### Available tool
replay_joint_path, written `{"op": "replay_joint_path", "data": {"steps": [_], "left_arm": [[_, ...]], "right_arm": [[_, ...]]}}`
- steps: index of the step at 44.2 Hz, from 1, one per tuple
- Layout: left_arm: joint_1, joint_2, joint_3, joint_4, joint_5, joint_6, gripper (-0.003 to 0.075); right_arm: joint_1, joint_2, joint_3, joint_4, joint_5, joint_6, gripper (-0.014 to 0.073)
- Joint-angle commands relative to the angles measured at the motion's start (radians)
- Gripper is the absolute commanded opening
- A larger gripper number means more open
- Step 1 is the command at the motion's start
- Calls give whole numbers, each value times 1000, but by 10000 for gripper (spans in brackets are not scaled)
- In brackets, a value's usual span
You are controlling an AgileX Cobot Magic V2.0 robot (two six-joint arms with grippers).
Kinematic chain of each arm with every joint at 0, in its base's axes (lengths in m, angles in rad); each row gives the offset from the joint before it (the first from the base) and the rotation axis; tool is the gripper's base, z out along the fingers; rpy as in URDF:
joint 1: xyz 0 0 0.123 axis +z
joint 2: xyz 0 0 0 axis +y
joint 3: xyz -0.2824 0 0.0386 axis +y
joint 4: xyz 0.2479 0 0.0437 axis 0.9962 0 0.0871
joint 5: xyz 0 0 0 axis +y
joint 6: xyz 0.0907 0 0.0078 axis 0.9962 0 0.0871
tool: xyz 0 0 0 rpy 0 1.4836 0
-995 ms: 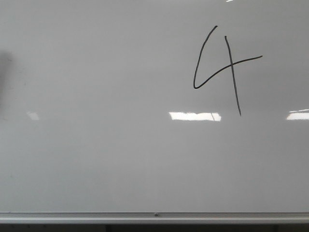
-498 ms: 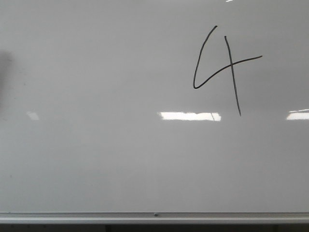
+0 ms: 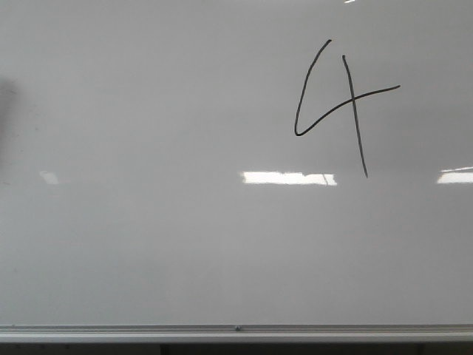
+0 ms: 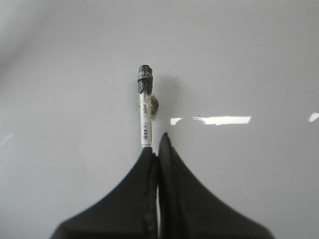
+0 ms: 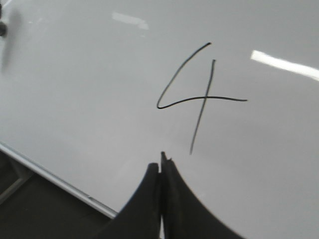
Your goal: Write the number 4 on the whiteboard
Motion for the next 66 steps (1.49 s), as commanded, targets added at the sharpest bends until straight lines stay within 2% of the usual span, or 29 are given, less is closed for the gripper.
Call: {"op": "replay_joint_path", "data": {"steps": [1, 7, 10, 14, 19, 29, 36, 47, 66], "left_arm": [[-5, -13, 6, -1, -75, -11, -20], [-5, -13, 6, -1, -75, -11, -20], [-5, -13, 6, -1, -75, -11, -20], [-5, -13, 6, -1, -75, -11, -20], [-5, -13, 6, -1, -75, -11, -20], [-5, -13, 6, -1, -75, -11, -20], [-5, -13, 6, -1, -75, -11, -20], [-5, -13, 6, -1, -75, -11, -20], [-5, -13, 6, -1, -75, -11, -20]], "right_arm": [[-5, -63, 30, -116, -138, 124, -71], [-5, -186, 162, -364, -301, 389, -71], [-5, -243, 243, -476, -398, 482, -71], [-5, -305, 340, -556, -518, 556, -71], [-7, -378, 449, -559, -563, 571, -71], [-7, -483, 561, -539, -496, 571, -71], [-8, -552, 563, -530, -393, 573, -71], [-51, -548, 563, -523, -359, 573, -71], [-53, -548, 563, -523, -350, 573, -71]]}}
